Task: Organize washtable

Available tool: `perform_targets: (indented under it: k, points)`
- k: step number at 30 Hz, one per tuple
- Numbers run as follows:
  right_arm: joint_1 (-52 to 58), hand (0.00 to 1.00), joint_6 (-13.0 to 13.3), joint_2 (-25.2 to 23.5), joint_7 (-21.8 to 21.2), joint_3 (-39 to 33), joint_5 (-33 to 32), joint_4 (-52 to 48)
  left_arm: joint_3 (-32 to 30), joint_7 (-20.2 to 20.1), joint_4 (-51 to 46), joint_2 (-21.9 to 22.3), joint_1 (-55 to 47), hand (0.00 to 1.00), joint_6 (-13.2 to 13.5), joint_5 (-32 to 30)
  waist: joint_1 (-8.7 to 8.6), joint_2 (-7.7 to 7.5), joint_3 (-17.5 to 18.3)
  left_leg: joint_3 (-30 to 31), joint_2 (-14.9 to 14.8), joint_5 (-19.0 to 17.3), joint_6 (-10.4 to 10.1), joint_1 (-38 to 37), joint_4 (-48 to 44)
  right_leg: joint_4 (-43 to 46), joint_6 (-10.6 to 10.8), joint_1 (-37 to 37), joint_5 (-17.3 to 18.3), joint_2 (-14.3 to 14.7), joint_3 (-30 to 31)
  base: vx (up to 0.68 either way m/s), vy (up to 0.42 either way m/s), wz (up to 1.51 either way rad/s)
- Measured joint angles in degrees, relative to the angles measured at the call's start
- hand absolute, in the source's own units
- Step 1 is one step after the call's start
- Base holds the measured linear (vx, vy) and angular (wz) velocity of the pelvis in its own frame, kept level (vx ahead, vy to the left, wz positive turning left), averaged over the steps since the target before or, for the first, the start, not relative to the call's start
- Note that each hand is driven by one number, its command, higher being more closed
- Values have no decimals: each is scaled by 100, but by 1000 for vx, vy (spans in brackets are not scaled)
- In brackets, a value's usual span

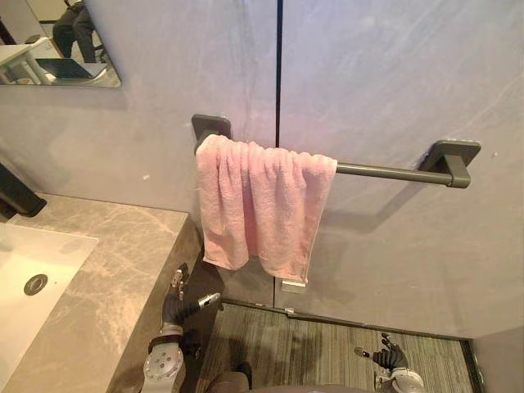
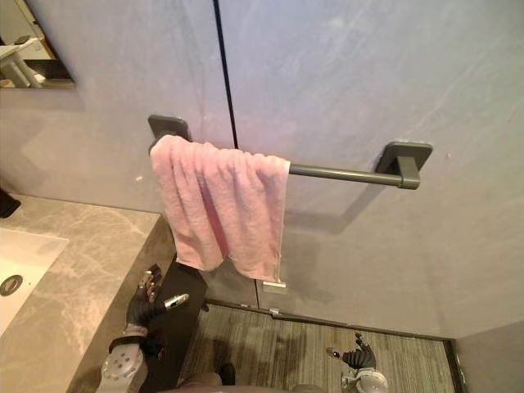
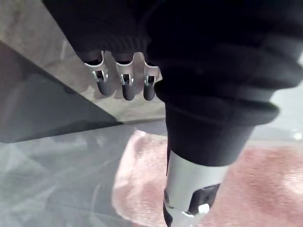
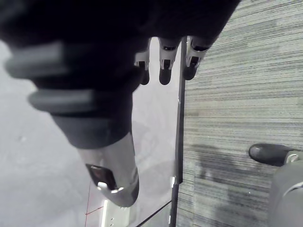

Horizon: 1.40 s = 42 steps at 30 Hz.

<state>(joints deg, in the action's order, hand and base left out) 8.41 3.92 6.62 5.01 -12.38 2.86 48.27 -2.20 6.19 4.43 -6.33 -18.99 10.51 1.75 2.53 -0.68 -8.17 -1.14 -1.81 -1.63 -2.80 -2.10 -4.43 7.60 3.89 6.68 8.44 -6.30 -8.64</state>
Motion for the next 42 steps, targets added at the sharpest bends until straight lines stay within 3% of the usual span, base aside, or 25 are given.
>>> perform_targets:
  k: [8,13,16,25,26,38,42]
  points:
    - [-15,0,0,27,-20,174,1,-5,207,-9,-945,-179,15,0,272,247,-30,31,24,55,-8,-2,-3,22,-3,9,-19,-1,32,15,-50,-3,-13,3]
    - [-66,0,0,127,-32,227,2,83,204,4,-943,-421,372,0,314,279,-48,59,57,46,-8,-1,-3,21,15,-20,-23,-4,29,21,-38,-1,-2,-1]
    - [-193,0,2,219,-36,325,0,88,205,6,-941,-564,509,0,356,277,-172,82,82,-7,-10,-1,-2,6,46,-71,-31,-8,2,27,22,-3,-1,-11]
    - [-247,0,9,325,-151,440,0,88,309,16,-649,-783,902,0,361,196,-204,104,104,-204,-18,4,4,-78,214,-282,-48,-26,-153,47,247,10,2,-13]
    - [-251,0,8,329,-153,441,0,88,391,3,-583,-869,910,100,360,195,-220,103,105,-206,-15,4,5,-84,221,-353,-46,7,-185,49,245,0,0,0]
    - [-403,0,6,384,-166,662,0,79,680,-125,-126,-876,1139,100,343,192,-355,64,134,-383,0,144,35,-280,597,-510,-39,6,-303,50,406,-17,-1,-7]
    - [-401,0,18,391,-175,698,0,-368,680,-118,-123,-880,1152,100,343,192,-393,34,152,-392,4,150,36,-285,642,-555,-34,7,-308,50,423,0,0,0]
